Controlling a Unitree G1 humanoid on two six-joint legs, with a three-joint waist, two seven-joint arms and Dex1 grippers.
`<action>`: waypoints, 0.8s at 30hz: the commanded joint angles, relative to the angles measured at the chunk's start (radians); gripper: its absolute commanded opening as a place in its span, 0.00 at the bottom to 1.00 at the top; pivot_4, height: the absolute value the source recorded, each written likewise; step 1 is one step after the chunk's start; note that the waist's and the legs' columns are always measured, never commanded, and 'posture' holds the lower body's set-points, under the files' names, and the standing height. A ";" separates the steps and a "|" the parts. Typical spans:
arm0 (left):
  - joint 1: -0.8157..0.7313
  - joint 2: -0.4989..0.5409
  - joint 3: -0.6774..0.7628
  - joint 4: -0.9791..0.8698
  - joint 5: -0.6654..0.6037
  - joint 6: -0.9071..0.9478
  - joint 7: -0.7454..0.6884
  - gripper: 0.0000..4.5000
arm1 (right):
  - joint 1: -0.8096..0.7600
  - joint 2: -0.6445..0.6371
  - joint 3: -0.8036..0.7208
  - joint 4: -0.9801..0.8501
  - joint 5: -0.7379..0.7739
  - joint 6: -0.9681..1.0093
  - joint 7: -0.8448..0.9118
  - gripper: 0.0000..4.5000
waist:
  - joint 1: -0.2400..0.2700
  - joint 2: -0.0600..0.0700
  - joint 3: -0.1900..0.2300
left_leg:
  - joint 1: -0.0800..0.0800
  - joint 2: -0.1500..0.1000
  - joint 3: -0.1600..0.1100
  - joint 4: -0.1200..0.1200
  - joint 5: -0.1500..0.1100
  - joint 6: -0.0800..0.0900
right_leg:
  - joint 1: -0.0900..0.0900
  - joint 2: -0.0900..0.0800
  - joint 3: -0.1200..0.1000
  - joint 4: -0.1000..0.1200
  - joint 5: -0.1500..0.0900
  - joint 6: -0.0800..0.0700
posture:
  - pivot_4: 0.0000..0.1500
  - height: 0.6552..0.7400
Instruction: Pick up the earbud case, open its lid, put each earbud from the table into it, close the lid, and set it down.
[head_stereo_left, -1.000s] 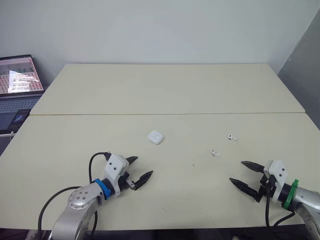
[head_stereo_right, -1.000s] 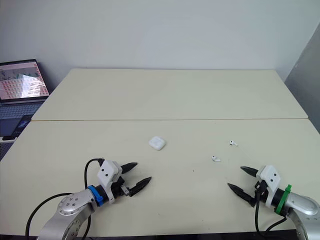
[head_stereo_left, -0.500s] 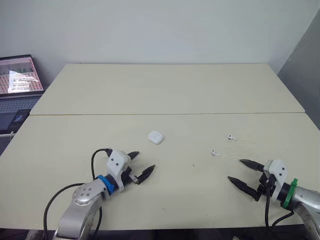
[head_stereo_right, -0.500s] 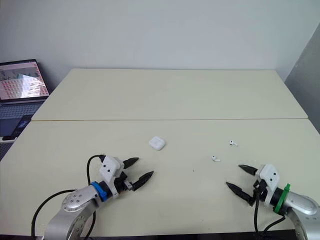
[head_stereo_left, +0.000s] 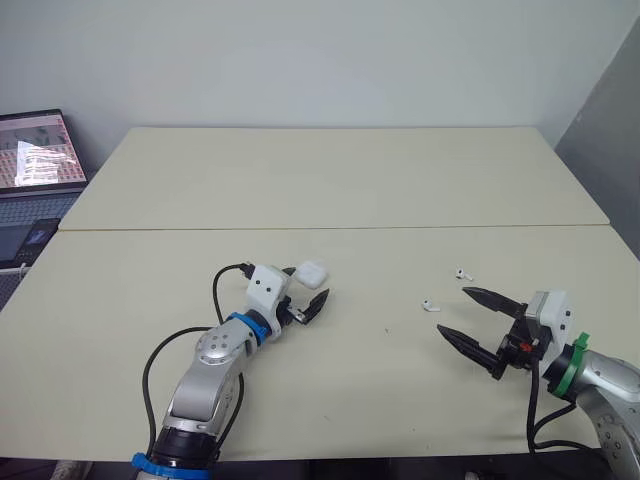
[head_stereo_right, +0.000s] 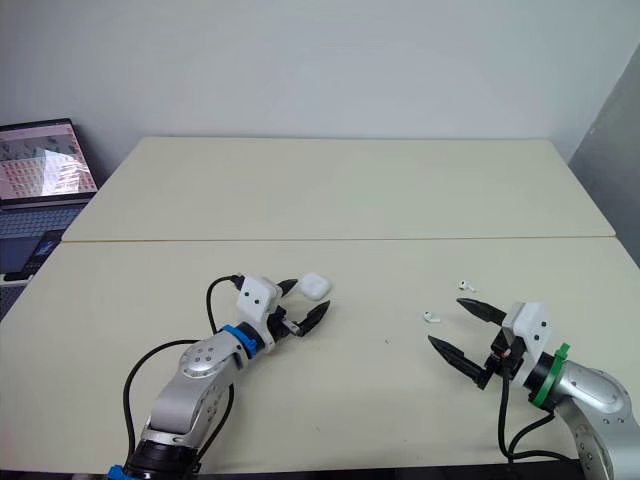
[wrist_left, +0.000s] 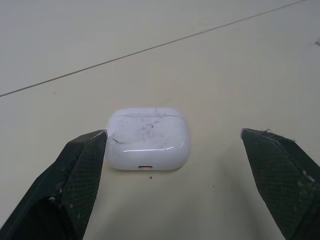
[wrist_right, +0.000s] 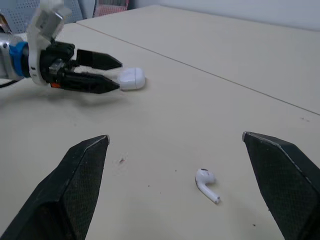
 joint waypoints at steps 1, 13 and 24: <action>-0.041 -0.001 0.013 0.013 0.015 -0.033 0.011 1.00 | -0.009 0.000 -0.016 -0.051 0.025 0.010 -0.016 1.00 | 0.001 0.000 0.000 | 0.000 0.000 0.000 0.000 0.000 0.000 | 0.000 0.000 0.000 0.000 0.000 0.000 | 1.00 1.00; -0.140 0.019 -0.021 0.156 0.051 -0.032 -0.046 1.00 | 0.009 -0.001 -0.017 -0.054 0.011 0.003 -0.026 1.00 | 0.000 0.000 0.000 | 0.000 0.000 0.000 0.000 0.000 0.000 | 0.000 0.000 -0.001 0.000 0.000 0.000 | 1.00 1.00; -0.132 0.017 -0.036 0.106 0.054 0.043 -0.036 0.77 | 0.026 -0.008 -0.025 -0.051 0.000 -0.006 -0.023 1.00 | 0.001 0.000 0.000 | 0.000 0.000 0.000 0.000 0.000 0.000 | 0.000 0.000 0.000 0.000 0.000 0.000 | 1.00 1.00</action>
